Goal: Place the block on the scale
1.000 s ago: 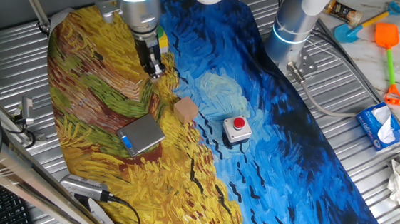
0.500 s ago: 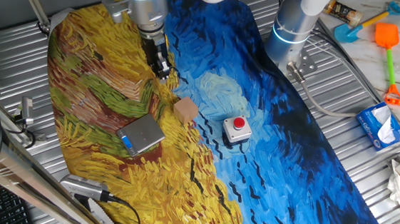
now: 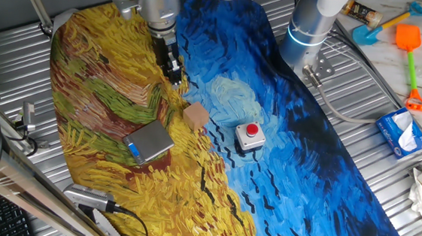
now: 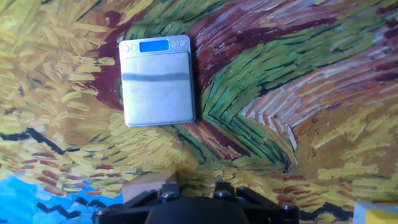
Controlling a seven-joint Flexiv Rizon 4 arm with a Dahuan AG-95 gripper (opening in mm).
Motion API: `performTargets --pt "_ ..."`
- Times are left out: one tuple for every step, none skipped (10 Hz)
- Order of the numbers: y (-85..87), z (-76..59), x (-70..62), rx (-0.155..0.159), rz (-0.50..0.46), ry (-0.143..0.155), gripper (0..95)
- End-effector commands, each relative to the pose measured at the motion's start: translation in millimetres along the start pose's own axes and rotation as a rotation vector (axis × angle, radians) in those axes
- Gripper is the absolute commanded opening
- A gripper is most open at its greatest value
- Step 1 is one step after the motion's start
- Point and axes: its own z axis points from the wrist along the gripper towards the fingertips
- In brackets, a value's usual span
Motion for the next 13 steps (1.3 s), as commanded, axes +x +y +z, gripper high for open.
performTargets --pt "-0.4 -0.1 0.7 0.012 0.028 -0.004 19.0" --pt "-0.4 -0.1 0.7 0.011 0.037 -0.004 0.0" --pt "-0.4 -0.2 0.7 0.011 0.038 -0.004 0.0" --pt "-0.4 -0.2 0.7 0.04 0.032 0.015 0.0" --pt "-0.4 -0.2 0.7 0.062 0.019 0.017 0.0" --pt "-0.4 -0.2 0.7 0.076 -0.018 0.026 0.0" --pt "-0.4 -0.2 0.7 0.077 -0.036 0.035 0.0" --pt "-0.4 -0.2 0.7 0.079 -0.044 0.04 0.0" --pt "-0.4 -0.2 0.7 0.092 -0.065 0.046 0.0" --pt "-0.4 -0.2 0.7 0.092 -0.077 0.047 0.0" --pt "-0.4 -0.2 0.7 0.09 -0.092 0.047 0.0" --pt "-0.4 -0.2 0.7 0.088 -0.101 0.047 0.0" --pt "-0.4 -0.2 0.7 0.082 -0.113 0.049 0.0"
